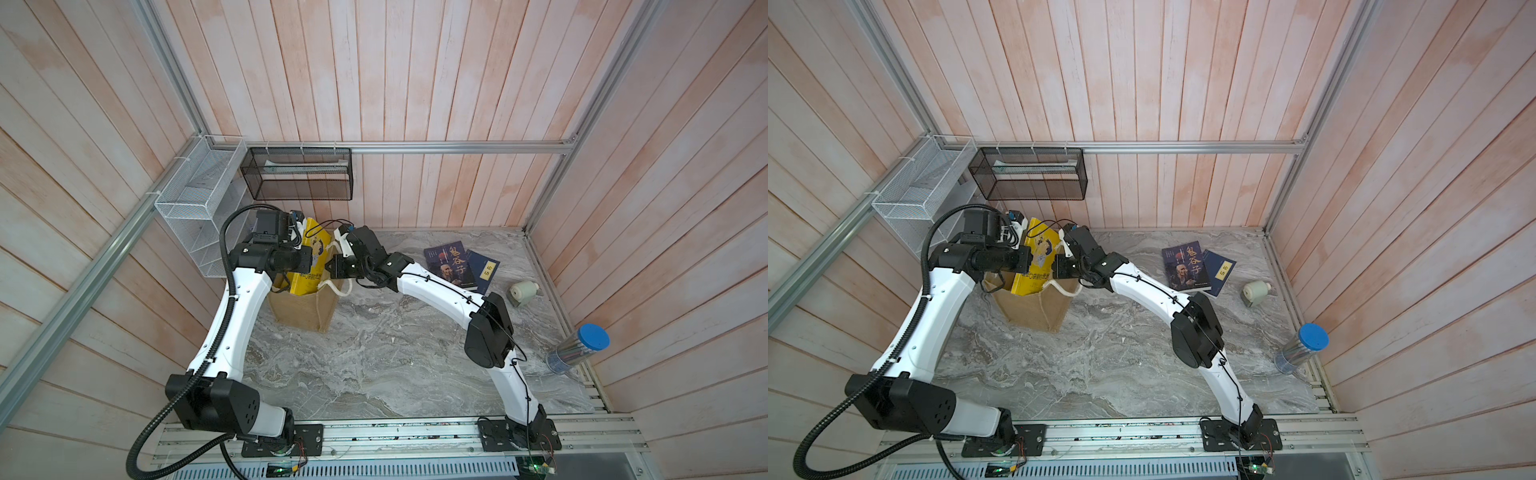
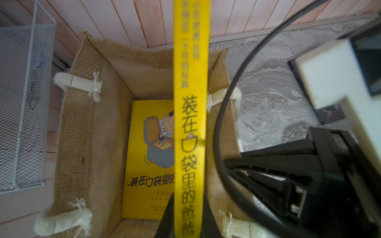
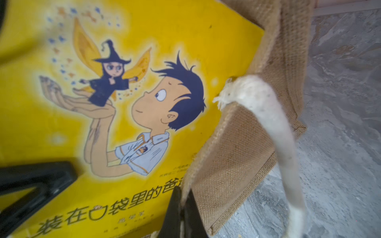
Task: Put the books into the canvas bag
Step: Place the book in the canvas bag.
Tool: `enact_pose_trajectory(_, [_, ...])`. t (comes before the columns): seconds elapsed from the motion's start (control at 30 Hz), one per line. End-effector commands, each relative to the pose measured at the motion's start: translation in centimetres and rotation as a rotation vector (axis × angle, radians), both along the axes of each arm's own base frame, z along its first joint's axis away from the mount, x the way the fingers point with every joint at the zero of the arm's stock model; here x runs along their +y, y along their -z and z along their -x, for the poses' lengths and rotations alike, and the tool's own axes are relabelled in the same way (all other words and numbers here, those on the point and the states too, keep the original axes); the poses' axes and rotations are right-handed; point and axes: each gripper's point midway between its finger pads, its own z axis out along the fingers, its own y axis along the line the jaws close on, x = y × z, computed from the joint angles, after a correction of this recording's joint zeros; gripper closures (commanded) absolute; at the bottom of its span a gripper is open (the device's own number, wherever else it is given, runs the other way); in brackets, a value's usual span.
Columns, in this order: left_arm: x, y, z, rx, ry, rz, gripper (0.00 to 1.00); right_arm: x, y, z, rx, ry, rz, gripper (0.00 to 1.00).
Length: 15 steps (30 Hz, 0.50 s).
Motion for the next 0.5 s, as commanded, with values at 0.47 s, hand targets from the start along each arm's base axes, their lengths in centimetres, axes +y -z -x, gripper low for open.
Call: enact_pose_trajectory(0.47, [-1.0,3.8,-1.3,0.141,0.072,0.058,1.00,0.2,-4.6,0.4,-0.069,-0.028,-0.124,1.00])
